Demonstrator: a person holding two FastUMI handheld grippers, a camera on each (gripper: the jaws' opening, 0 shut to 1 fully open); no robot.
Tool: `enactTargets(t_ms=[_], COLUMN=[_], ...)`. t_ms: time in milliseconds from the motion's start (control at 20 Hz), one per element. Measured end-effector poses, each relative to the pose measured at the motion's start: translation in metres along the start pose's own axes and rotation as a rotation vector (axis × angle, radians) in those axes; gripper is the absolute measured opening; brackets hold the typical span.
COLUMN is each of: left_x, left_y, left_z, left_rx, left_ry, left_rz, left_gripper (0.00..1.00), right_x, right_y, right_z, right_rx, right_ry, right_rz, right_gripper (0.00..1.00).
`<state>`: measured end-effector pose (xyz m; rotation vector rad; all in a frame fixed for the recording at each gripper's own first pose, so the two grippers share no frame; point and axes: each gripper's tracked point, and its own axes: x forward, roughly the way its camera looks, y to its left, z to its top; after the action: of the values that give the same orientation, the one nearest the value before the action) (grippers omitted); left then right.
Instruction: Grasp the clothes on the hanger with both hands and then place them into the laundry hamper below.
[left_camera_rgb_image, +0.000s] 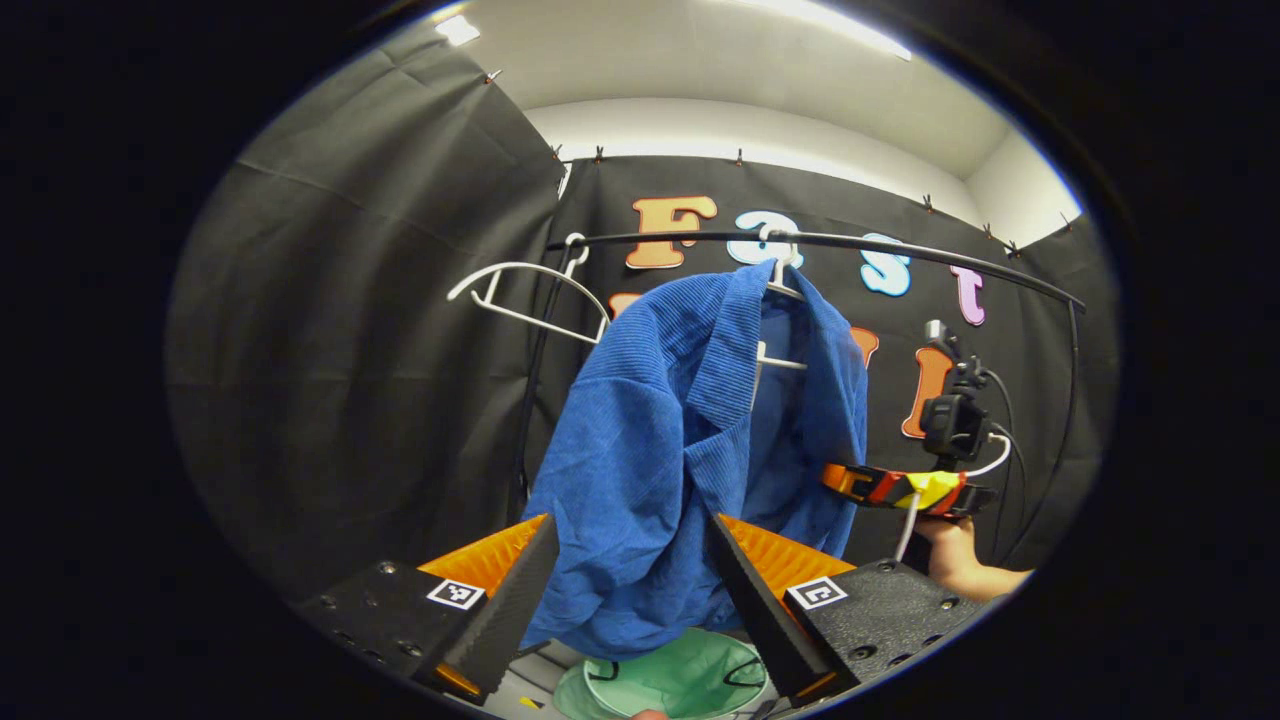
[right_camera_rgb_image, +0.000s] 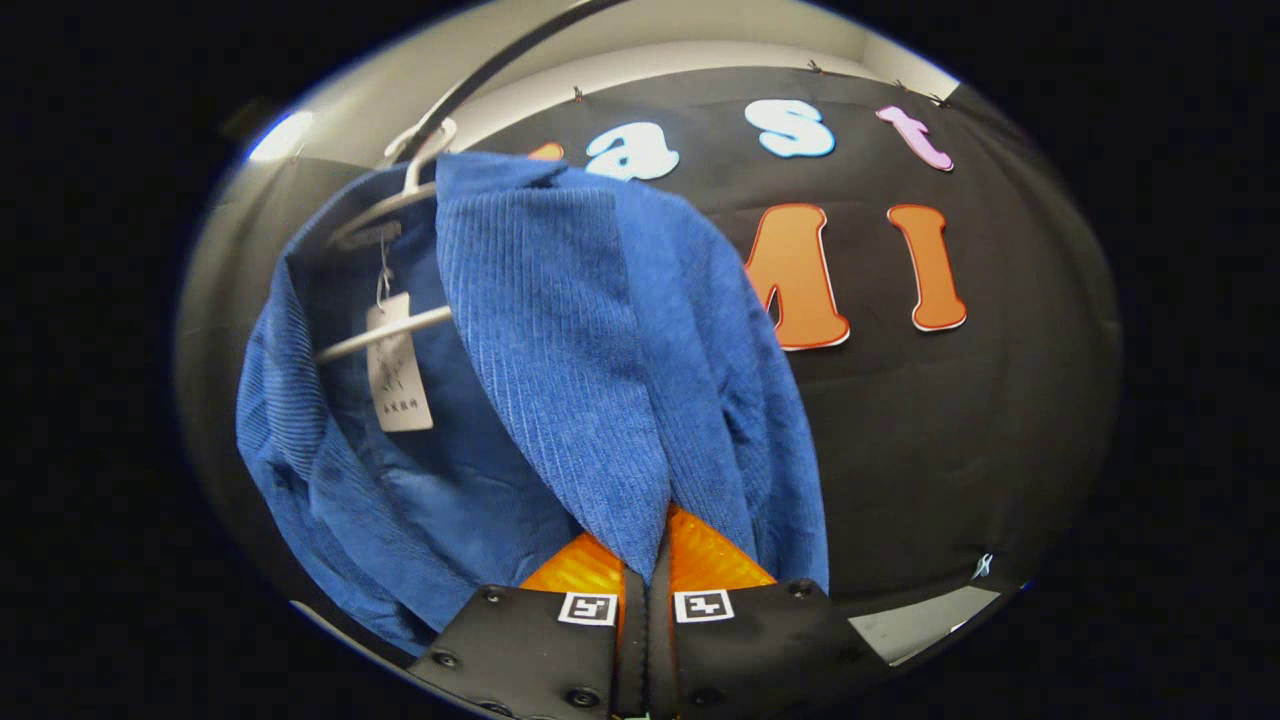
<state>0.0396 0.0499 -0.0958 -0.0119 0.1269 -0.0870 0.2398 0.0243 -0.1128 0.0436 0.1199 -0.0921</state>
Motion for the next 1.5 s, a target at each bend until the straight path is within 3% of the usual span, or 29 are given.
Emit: enactTargets(t_ms=[150,200,250,350,400,450,500,550,600,750,850,900,950,1000,1100,1250,1350,1450,1500], left_x=[0.024,0.036,0.047,0.074,0.083,0.093,0.102,0.109,0.118,0.141,0.148,0.151,0.157,0.163,0.165,0.149,0.134,0.124,0.117], left_y=[-0.042,-0.049,-0.054,-0.071,-0.081,-0.084,-0.082,-0.076,-0.069,-0.065,-0.055,-0.044,-0.032,-0.024,-0.016,-0.002,0.007,0.008,0.011], left_z=[-0.007,-0.007,-0.006,-0.011,-0.010,-0.004,0.002,0.005,0.008,0.008,0.002,0.000,-0.003,-0.003,-0.009,-0.022,-0.035,-0.029,-0.020], left_rx=[-0.098,-0.110,-0.114,-0.114,-0.112,-0.109,-0.107,-0.108,-0.108,-0.082,-0.009,0.043,0.096,0.143,0.202,0.226,0.238,0.275,0.299], left_ry=[0.025,0.018,0.013,0.027,0.023,0.007,-0.012,-0.034,-0.052,-0.098,-0.125,-0.150,-0.170,-0.177,-0.174,-0.163,-0.128,-0.116,-0.121], left_rz=[-0.118,-0.134,-0.136,-0.155,-0.176,-0.170,-0.142,-0.093,-0.049,0.032,0.116,0.177,0.228,0.250,0.242,0.213,0.188,0.137,0.136], left_gripper=[0.95,0.93,0.95,0.92,0.92,0.95,0.95,0.92,0.95,0.92,0.92,0.99,0.91,0.95,0.90,0.54,0.31,0.07,0.06], right_x=[-0.042,-0.055,-0.068,-0.088,-0.096,-0.108,-0.118,-0.128,-0.135,-0.150,-0.152,-0.154,-0.155,-0.156,-0.153,-0.148,-0.146,-0.141,-0.140], right_y=[-0.013,-0.016,-0.019,-0.017,-0.014,-0.012,-0.012,-0.009,-0.005,0.004,0.010,0.009,0.009,0.007,0.006,0.006,0.007,0.007,0.006], right_z=[0.038,0.053,0.066,0.087,0.096,0.105,0.113,0.119,0.122,0.120,0.119,0.118,0.118,0.118,0.118,0.112,0.108,0.105,0.102], right_rx=[-0.038,-0.066,-0.099,-0.156,-0.178,-0.199,-0.218,-0.231,-0.237,-0.245,-0.237,-0.237,-0.238,-0.239,-0.239,-0.226,-0.216,-0.211,-0.209], right_ry=[-0.091,-0.128,-0.160,-0.200,-0.217,-0.235,-0.255,-0.273,-0.284,-0.290,-0.286,-0.286,-0.286,-0.287,-0.284,-0.271,-0.267,-0.259,-0.253], right_rz=[0.002,0.001,-0.002,0.022,0.040,0.050,0.053,0.059,0.070,0.094,0.112,0.112,0.113,0.113,0.109,0.109,0.109,0.111,0.111], right_gripper=[0.03,0.12,0.03,0.02,0.08,0.03,0.08,0.08,0.08,0.03,0.03,0.03,0.03,0.03,0.03,0.07,0.03,0.07,0.07])
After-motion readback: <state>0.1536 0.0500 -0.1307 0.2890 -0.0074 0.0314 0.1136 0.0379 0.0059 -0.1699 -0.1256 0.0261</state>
